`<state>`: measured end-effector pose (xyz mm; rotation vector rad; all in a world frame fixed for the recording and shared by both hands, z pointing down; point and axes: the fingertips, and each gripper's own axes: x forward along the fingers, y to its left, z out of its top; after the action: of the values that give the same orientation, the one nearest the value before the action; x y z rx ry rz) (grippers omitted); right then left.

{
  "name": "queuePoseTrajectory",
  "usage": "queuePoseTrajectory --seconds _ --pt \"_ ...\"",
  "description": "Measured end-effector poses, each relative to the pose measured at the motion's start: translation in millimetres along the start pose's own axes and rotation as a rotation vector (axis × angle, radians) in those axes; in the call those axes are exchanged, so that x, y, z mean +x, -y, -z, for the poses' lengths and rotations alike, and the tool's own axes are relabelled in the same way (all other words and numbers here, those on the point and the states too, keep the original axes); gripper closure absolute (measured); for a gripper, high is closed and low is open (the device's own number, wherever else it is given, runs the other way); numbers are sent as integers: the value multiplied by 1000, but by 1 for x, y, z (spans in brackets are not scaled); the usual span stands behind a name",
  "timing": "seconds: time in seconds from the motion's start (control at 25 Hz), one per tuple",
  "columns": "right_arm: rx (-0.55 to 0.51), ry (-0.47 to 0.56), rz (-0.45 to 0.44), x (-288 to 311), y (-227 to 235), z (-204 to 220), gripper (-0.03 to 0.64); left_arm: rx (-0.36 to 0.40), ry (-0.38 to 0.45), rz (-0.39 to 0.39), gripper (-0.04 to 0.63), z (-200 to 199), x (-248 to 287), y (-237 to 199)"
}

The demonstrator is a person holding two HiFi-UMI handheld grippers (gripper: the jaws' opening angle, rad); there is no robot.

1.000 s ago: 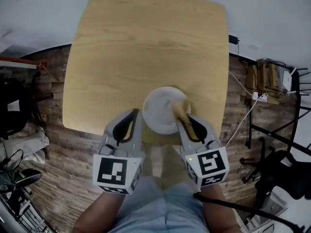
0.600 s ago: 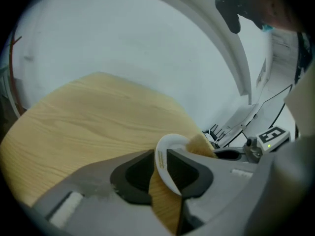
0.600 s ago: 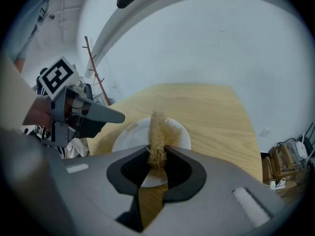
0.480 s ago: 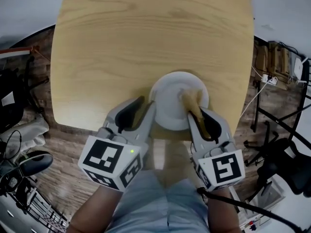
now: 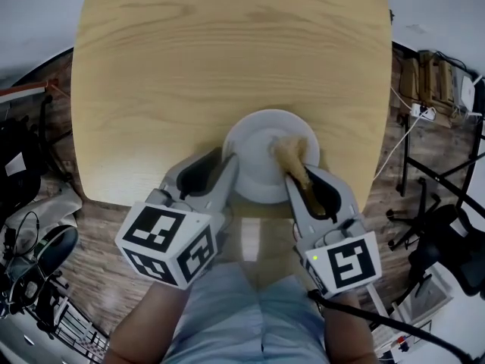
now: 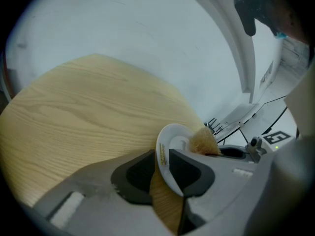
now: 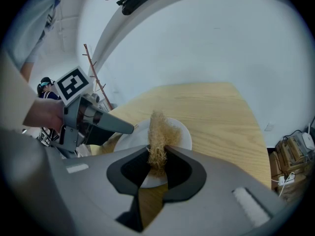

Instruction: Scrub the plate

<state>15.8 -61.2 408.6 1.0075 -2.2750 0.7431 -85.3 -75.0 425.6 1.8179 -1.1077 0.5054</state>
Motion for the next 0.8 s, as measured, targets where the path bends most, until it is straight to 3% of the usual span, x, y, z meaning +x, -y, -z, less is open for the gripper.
queuePoseTrajectory --seconds 0.2,0.4,0.64,0.8 --pt "-4 -3 1 1 0 0 543 30 -30 2 492 0 2 0" --pt "-28 -8 1 2 -1 1 543 -76 -44 58 518 1 3 0" --pt "-11 -12 -5 2 4 0 543 36 -23 18 522 -11 1 7" --pt "-34 -35 53 -2 11 -11 543 74 -20 1 525 -14 -4 10"
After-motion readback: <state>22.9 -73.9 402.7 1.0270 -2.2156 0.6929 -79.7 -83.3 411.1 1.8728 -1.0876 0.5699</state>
